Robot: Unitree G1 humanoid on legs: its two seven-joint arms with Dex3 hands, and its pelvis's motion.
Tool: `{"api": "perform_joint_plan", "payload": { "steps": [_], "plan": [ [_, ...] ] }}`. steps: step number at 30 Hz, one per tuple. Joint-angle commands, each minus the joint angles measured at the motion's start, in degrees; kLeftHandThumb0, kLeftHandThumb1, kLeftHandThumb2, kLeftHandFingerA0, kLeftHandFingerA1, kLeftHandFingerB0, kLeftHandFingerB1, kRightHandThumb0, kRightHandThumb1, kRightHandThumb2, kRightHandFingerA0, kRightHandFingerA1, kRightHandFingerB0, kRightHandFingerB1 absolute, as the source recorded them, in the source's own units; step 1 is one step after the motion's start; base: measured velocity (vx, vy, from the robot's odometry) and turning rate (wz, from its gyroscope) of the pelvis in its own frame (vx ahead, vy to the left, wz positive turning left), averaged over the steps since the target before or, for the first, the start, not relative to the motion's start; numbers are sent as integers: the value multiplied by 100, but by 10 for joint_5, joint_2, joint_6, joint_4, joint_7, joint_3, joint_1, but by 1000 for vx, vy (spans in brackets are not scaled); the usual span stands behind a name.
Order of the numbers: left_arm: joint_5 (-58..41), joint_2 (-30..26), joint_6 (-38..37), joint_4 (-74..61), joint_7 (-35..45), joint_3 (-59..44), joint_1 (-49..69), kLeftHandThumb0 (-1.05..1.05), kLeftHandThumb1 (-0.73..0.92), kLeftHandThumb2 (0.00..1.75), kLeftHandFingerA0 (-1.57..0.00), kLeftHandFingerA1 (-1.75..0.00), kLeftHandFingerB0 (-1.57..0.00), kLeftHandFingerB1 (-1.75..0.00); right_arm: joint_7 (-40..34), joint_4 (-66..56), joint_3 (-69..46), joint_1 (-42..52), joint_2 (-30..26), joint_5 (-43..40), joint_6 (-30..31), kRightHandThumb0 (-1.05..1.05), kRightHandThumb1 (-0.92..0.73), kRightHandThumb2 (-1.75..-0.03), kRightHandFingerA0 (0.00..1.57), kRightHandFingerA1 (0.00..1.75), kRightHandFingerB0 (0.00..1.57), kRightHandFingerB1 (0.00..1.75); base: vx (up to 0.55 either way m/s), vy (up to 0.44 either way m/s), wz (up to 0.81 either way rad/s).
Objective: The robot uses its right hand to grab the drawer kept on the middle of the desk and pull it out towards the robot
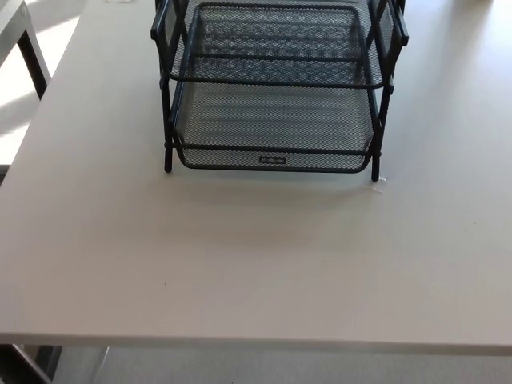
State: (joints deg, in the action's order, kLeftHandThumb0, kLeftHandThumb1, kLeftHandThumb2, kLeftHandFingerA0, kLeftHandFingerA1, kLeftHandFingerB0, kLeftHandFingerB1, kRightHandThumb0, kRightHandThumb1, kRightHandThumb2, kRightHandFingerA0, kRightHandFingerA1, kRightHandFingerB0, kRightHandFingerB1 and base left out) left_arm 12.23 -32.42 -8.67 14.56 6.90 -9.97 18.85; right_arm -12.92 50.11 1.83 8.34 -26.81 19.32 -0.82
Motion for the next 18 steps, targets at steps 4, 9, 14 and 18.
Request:
{"api": "perform_joint_plan", "payload": {
  "steps": [4,9,14,18],
  "plan": [
    [12,-110,-84,-142,70,-23,45,-32,58,58,-80,-82,-79,-54,-89,-95,-25,46,-114,57,-1,-84,-50,-90,23,62,19,54,0,0,0],
    [7,-115,-82,-147,70,-22,49,-32,58,57,-78,-81,-79,-54,-18,-149,-53,87,-163,39,53,-84,-49,-90,26,61,19,53,0,0,0],
    [7,-113,-84,-149,72,-23,48,-31,57,57,-82,-89,-81,-58,14,-137,-78,94,-196,22,77,-87,-66,-61,25,57,19,46,0,0,0],
    [9,-113,-87,-147,76,-25,48,-30,58,58,-79,-85,-79,-57,57,-159,-110,99,-217,1,104,-86,-64,-60,26,56,22,44,0,0,0]
  ]
}}
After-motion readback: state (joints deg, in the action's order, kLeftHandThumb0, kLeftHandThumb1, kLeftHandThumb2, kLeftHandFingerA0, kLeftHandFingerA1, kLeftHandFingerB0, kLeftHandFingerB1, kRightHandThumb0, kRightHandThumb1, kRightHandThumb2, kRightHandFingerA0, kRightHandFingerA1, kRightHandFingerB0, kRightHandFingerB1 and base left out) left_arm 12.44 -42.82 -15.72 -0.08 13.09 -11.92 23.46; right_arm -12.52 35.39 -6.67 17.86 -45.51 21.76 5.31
